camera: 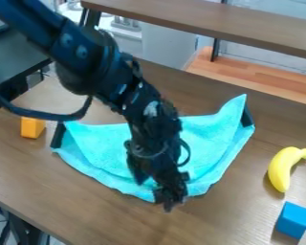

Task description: Unfold the cloth from bottom right to top left

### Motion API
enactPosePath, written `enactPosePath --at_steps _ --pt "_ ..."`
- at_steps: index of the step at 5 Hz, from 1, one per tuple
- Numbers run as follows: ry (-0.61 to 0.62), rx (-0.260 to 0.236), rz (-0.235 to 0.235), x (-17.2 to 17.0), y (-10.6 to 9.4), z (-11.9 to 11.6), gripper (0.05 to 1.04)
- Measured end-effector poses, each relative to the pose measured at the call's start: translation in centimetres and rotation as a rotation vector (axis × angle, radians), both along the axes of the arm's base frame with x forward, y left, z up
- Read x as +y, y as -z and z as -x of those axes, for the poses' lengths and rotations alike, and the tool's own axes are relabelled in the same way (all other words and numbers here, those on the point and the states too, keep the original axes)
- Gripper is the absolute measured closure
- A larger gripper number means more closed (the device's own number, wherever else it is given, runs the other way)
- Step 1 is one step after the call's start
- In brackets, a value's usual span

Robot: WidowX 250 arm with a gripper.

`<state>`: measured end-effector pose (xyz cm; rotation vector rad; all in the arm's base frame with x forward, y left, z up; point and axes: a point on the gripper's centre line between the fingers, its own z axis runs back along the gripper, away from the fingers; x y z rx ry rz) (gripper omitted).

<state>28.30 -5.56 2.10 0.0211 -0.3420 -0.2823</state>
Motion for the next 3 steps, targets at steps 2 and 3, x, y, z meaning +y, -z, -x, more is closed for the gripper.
enactPosePath --at_steps 2,3 --pt "0.015 -0.101 -0.01 0.6 -2.3 -2.4 0.084" --pt "0.018 -0.049 -0.041 0.7 -0.7 -3.9 0.084"
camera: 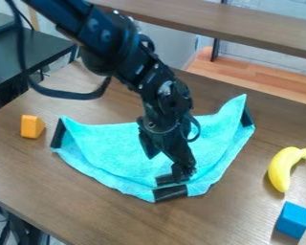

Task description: Unfold the cloth from bottom right to top left

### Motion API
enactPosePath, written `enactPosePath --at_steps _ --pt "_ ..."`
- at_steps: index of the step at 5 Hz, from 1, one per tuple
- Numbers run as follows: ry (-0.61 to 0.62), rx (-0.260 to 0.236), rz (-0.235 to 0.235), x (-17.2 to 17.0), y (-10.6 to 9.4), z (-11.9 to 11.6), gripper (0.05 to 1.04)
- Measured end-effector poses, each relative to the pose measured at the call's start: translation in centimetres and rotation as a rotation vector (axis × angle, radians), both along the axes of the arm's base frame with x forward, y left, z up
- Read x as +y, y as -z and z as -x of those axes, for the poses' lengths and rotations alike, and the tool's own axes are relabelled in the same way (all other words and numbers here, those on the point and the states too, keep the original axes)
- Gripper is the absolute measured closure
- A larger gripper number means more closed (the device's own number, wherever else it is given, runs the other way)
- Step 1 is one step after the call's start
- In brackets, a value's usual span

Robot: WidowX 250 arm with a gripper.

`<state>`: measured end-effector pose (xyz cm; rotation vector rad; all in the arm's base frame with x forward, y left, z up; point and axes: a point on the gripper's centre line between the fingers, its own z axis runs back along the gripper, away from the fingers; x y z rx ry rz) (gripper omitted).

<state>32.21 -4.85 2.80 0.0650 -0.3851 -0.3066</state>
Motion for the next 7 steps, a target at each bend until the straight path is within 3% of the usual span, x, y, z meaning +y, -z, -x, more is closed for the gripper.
enactPosePath --at_steps 2,3,4,6,7 --pt "0.02 0.038 -0.055 -0.6 2.0 -0.6 0.093" --pt "0.033 0.041 -0.068 -1.1 2.3 -0.4 0.175" --pt "0.028 0.038 -0.074 -1.2 2.3 -0.5 0.312" --pt "0.034 0.038 -0.094 -1.6 2.7 -1.2 0.861" --pt "0.013 0.042 -0.121 -1.4 2.7 -1.4 0.999"
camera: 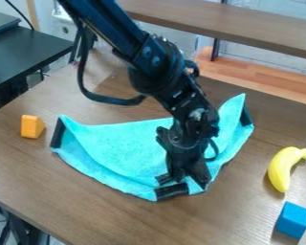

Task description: Unfold the cloth from bottom right to top left

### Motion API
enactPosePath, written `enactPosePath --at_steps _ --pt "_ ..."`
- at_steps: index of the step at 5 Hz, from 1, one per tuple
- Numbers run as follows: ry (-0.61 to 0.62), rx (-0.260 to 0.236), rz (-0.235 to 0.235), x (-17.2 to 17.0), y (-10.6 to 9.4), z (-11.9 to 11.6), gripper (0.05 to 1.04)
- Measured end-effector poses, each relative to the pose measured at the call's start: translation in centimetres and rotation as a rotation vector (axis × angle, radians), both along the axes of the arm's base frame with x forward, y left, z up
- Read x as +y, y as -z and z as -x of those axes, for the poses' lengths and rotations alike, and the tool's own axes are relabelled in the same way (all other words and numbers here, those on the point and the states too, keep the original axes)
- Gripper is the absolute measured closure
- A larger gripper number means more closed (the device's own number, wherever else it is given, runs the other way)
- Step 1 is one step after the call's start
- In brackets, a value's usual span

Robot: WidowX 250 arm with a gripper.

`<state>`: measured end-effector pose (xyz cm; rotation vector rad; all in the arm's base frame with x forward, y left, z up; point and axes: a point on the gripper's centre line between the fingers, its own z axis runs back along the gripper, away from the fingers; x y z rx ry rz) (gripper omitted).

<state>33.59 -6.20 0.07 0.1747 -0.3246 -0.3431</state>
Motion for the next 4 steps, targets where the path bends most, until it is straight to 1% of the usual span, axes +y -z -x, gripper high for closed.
enactPosePath --at_steps 1,2,3,4 --pt "-0.015 0.018 -0.016 0.3 -0.4 -0.3 1.033" --pt "-0.084 0.031 0.0 2.3 -1.5 -1.5 1.034" --pt "-0.164 0.022 0.03 4.8 -3.9 -4.1 1.034" --pt "-0.212 0.088 -0.021 6.7 -3.3 -5.8 1.034"
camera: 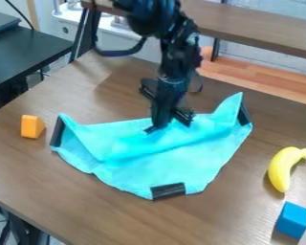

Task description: Unfold the cloth from bottom right to top left

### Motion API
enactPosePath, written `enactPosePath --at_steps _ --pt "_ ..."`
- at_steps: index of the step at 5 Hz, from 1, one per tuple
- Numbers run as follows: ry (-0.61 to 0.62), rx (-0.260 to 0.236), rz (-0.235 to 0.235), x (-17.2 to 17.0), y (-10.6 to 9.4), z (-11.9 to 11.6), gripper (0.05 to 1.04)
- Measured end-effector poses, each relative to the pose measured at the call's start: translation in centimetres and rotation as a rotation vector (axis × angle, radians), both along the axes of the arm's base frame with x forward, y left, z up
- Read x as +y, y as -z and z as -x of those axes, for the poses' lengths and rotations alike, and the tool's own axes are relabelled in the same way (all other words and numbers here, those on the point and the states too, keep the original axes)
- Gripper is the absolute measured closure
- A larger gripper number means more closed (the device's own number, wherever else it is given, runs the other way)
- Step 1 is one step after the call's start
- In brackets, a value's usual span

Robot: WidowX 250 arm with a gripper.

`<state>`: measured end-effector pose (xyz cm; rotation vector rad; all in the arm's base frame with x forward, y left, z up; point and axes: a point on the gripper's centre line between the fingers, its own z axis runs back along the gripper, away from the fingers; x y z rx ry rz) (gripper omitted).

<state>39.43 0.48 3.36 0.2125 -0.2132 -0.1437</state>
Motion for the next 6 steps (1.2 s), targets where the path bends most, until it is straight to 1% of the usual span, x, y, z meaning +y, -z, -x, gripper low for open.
enactPosePath --at_steps 1,3,4,5,6 --pt "-0.069 0.05 -0.019 1.8 0.1 -1.7 1.034" --pt "-0.175 0.089 -0.006 4.6 -0.2 -6.0 1.034" --pt "-0.215 0.085 -0.005 5.7 -0.7 -7.8 1.034" --pt "-0.211 0.03 -0.028 6.3 -1.3 -8.7 1.034" --pt "-0.194 -0.015 -0.039 6.5 -1.5 -9.4 1.034"
